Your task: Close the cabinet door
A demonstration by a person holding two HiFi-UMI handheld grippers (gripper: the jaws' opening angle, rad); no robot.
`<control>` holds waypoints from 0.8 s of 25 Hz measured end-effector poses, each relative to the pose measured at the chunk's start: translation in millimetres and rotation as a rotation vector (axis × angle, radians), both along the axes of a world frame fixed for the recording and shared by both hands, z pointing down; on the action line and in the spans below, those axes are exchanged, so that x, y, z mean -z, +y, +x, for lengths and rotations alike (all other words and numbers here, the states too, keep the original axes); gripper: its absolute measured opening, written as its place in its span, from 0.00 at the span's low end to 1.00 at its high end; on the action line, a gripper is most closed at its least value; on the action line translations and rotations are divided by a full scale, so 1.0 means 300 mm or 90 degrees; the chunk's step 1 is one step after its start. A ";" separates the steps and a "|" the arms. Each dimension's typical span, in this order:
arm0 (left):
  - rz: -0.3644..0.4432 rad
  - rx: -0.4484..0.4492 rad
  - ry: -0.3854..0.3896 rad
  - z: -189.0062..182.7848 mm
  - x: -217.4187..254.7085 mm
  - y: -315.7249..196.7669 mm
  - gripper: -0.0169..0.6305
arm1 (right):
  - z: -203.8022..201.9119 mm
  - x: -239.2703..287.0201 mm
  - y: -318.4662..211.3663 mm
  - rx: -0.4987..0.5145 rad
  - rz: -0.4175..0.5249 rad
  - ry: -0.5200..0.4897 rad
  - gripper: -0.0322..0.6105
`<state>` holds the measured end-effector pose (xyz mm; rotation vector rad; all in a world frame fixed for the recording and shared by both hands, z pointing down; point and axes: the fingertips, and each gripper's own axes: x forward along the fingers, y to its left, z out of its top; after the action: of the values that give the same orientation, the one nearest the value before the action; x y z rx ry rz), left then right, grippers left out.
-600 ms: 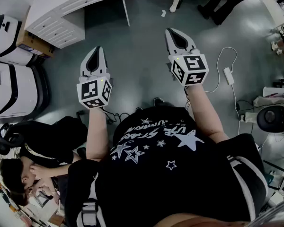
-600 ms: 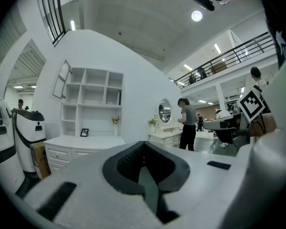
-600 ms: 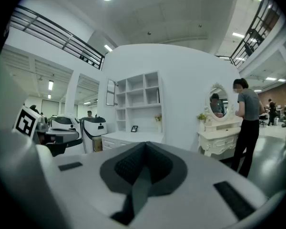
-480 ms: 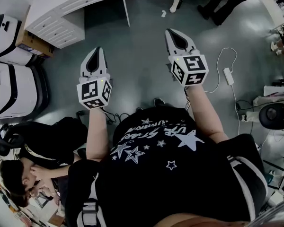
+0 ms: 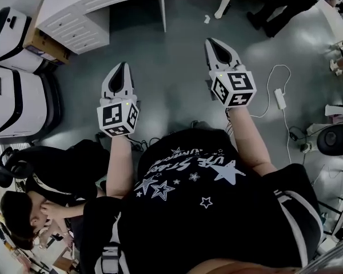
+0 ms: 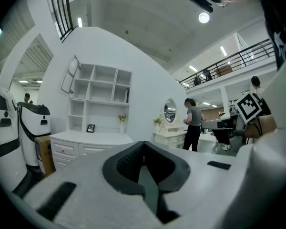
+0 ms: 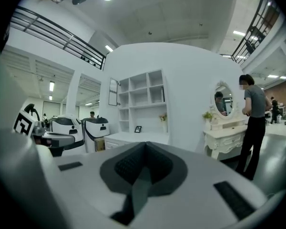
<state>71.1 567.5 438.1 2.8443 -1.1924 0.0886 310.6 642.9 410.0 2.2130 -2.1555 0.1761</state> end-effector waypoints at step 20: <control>-0.005 0.092 -0.007 -0.137 -0.071 -0.542 0.71 | 0.000 -0.135 -0.660 0.054 -0.014 -0.037 0.06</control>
<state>29.9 404.9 459.3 2.7432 -1.3922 0.1015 310.6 445.0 450.4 2.1253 -2.2614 0.2617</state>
